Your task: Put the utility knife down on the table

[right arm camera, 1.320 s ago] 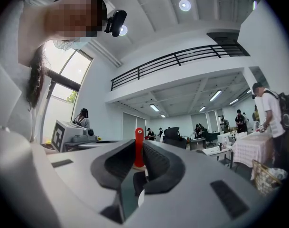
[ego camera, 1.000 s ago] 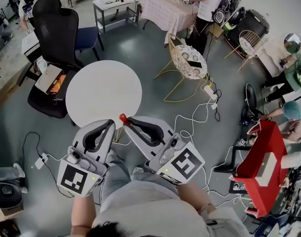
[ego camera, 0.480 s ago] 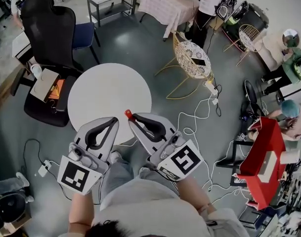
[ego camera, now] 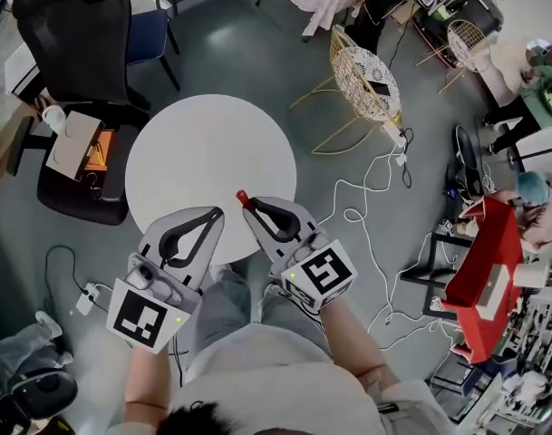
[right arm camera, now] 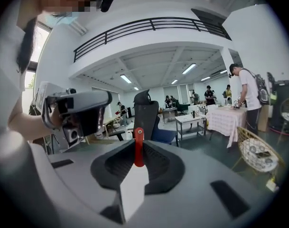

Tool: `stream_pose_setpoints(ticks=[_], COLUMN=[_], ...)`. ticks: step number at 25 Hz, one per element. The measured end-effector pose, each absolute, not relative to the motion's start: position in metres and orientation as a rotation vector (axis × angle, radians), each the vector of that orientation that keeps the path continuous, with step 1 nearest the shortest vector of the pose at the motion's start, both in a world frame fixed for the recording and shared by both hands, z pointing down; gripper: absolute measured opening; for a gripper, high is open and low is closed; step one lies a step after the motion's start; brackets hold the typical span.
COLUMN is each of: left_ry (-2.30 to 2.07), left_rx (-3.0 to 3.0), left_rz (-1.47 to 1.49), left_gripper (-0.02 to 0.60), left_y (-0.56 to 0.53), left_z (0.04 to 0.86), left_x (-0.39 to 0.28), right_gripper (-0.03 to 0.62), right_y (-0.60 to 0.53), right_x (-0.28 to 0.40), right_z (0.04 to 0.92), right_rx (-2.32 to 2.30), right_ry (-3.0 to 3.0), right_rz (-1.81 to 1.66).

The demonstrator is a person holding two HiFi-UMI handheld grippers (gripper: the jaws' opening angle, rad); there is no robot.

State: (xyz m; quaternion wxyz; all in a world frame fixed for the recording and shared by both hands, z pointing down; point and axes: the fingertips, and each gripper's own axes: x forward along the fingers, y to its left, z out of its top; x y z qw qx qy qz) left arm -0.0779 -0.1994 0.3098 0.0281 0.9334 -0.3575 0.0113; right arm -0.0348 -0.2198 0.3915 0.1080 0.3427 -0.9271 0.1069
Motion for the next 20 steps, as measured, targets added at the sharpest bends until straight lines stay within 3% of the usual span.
stream_pose_setpoints(ticks=[20], left_ry=[-0.989], left_rx=[2.779], left_rz=[0.105], left_gripper=[0.009], left_y=[-0.247], left_z=[0.384], left_x=[-0.099], right_gripper=[0.057], right_y=[-0.24], right_x=[-0.026], right_z=[0.599], right_rx=[0.986], right_ry=[-2.283], right_rz=[0.606])
